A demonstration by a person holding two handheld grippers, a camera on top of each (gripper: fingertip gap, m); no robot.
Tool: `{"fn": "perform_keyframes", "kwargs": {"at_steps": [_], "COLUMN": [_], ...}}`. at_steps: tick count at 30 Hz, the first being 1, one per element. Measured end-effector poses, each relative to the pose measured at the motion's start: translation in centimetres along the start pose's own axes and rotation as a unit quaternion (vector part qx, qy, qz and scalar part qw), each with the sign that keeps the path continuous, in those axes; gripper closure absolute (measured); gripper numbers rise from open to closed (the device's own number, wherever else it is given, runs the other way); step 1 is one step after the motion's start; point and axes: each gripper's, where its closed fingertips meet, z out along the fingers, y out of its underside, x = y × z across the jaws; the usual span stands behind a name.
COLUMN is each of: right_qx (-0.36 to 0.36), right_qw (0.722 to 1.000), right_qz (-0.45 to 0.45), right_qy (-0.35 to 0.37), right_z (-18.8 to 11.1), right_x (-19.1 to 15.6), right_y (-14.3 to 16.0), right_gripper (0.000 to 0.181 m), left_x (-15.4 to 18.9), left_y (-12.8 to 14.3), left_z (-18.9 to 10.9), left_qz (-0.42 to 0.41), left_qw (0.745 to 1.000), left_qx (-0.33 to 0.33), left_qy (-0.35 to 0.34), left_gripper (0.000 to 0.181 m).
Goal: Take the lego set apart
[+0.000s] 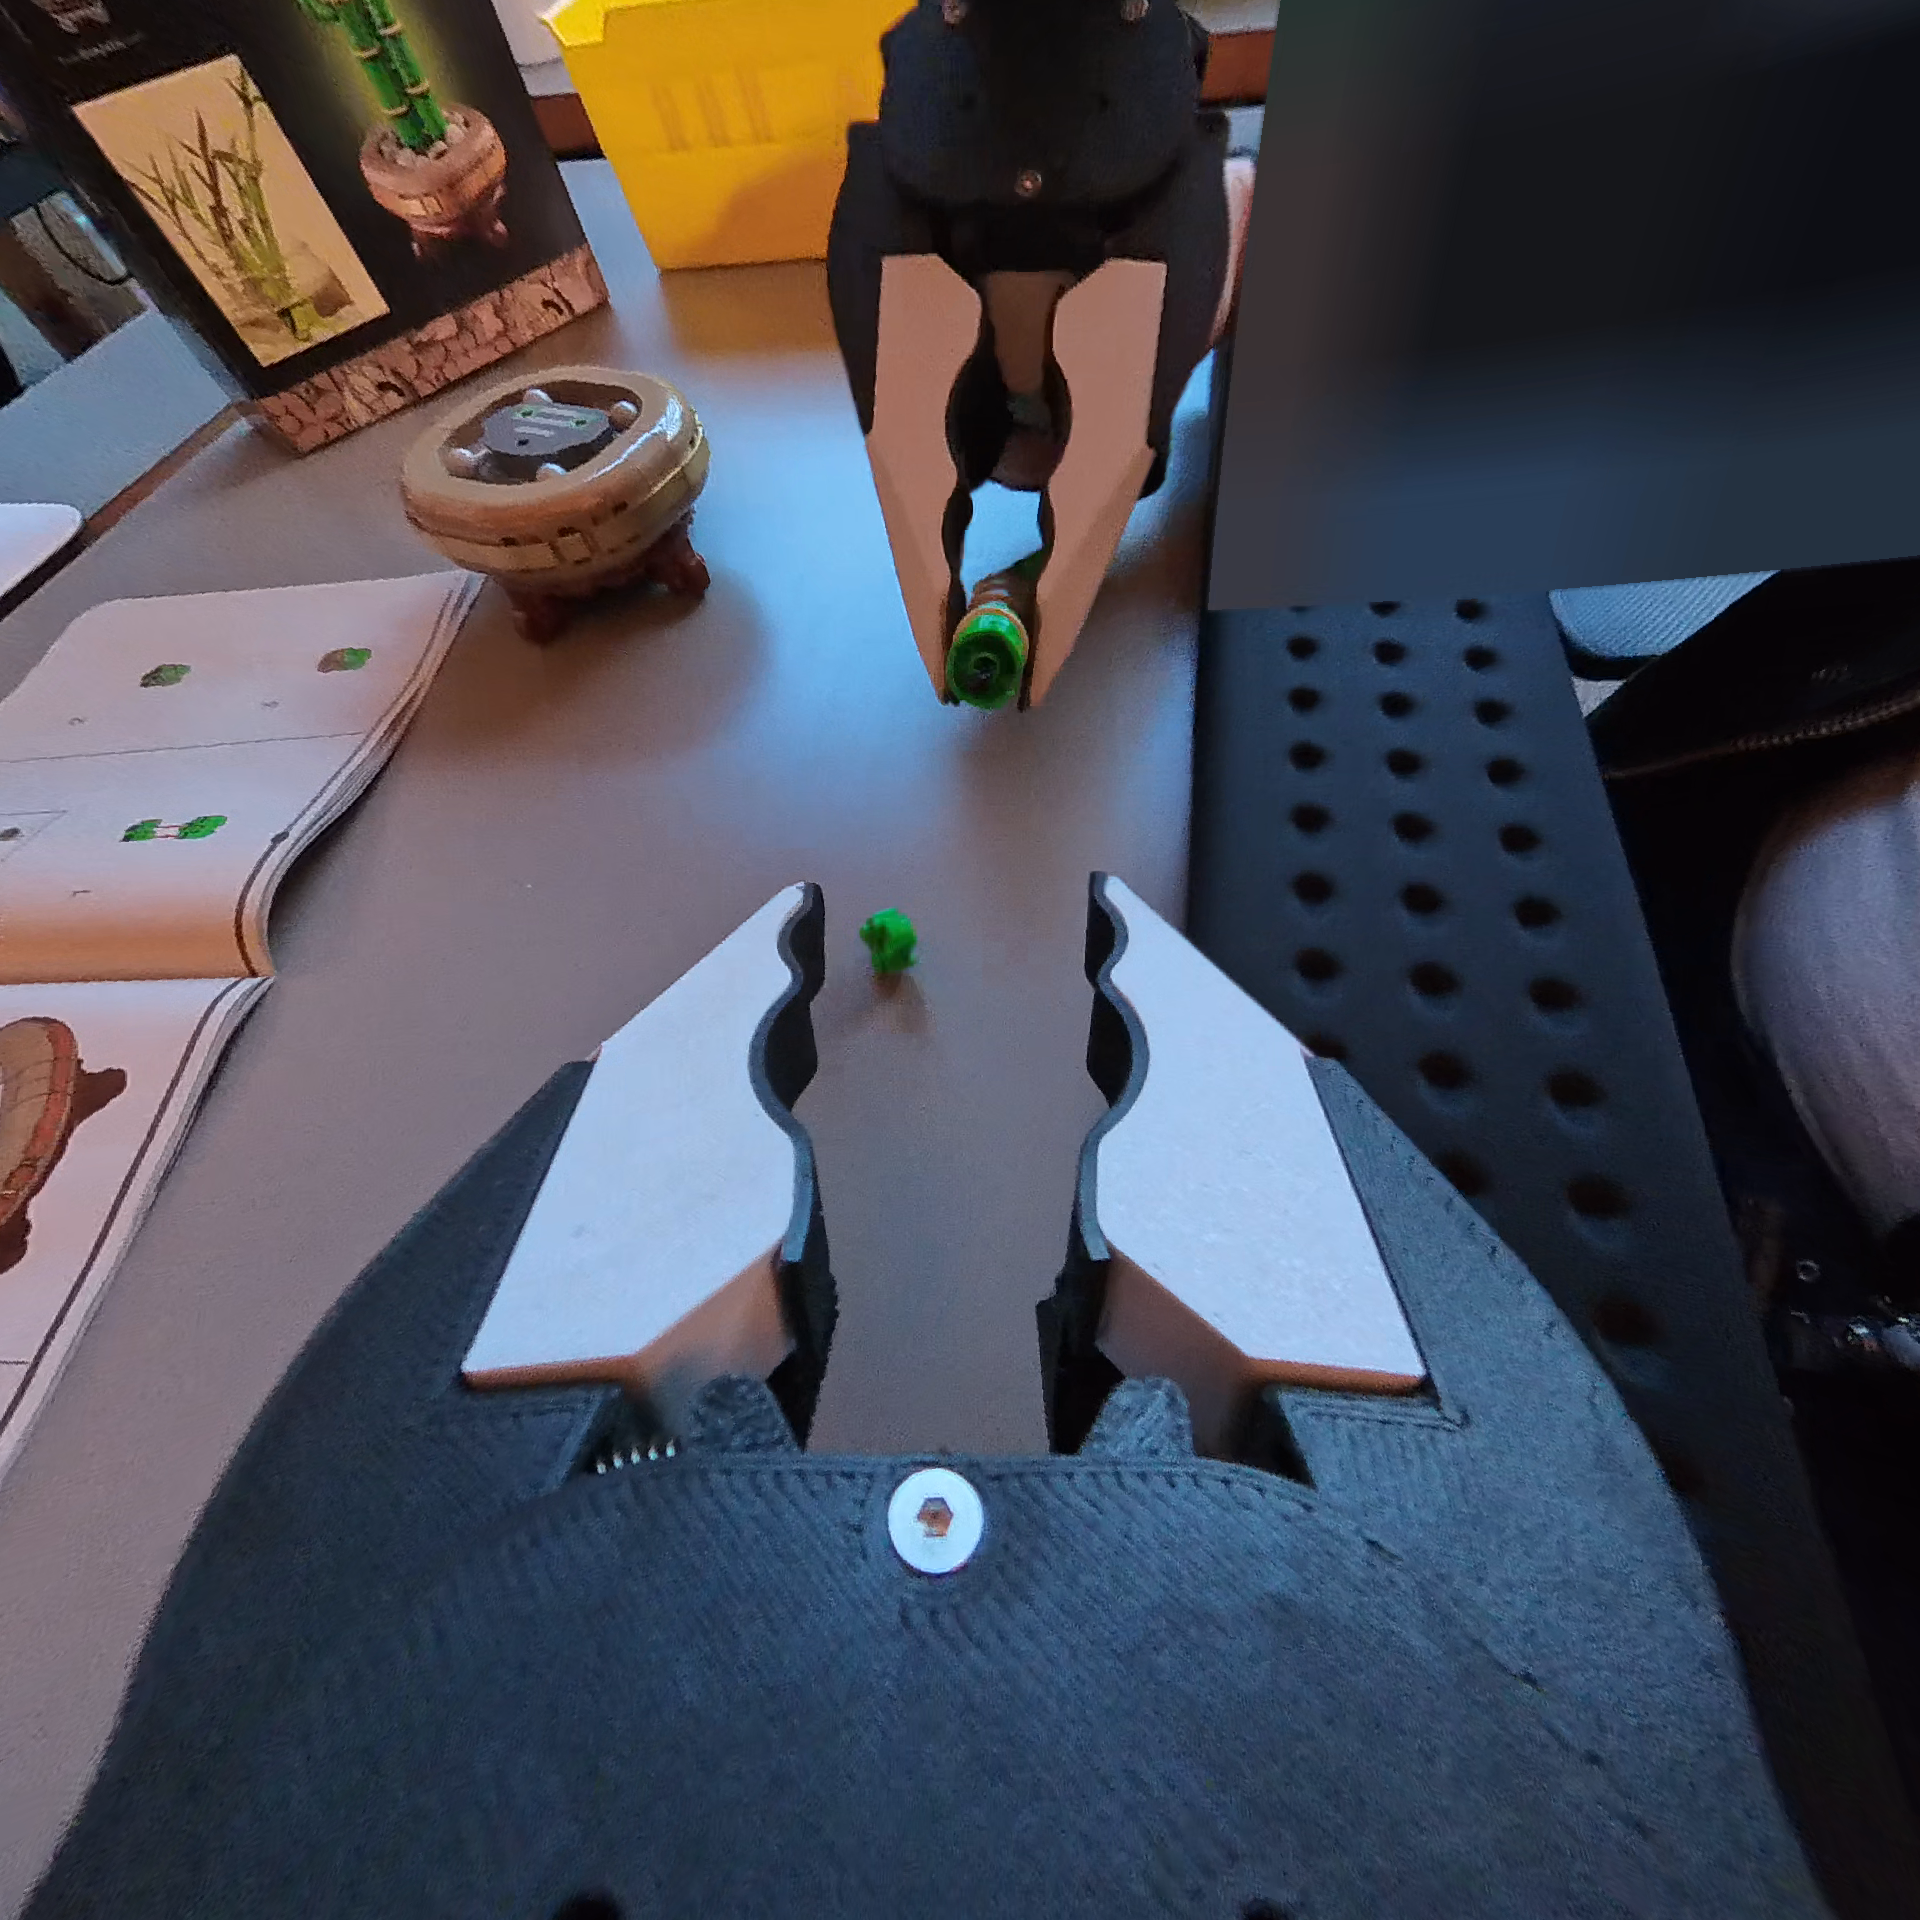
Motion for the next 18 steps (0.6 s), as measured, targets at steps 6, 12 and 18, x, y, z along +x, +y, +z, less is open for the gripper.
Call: {"fn": "perform_keyframes", "kwargs": {"at_steps": [6, 12, 18], "right_qx": [-0.035, -0.048, -0.058], "right_qw": [0.999, 0.998, 0.998], "right_qz": [-0.021, -0.032, -0.008], "right_qy": [0.029, 0.032, 0.022], "right_z": [1.3, 2.1, 2.3], "right_x": [0.5, 0.1, 0.0], "right_y": [-0.3, -0.7, -0.3], "right_gripper": [0.164, 0.164, 0.164], "left_x": [0.2, 0.1, 0.5], "left_y": [-1.9, -1.5, -0.9], "left_z": [1.4, 3.6, 3.8], "left_qz": [-0.017, -0.005, -0.027], "left_qw": [0.999, 1.000, 0.998], "left_qx": [0.019, -0.018, -0.032], "left_qy": [0.023, 0.017, 0.036], "left_gripper": [0.133, 0.159, 0.166]}}
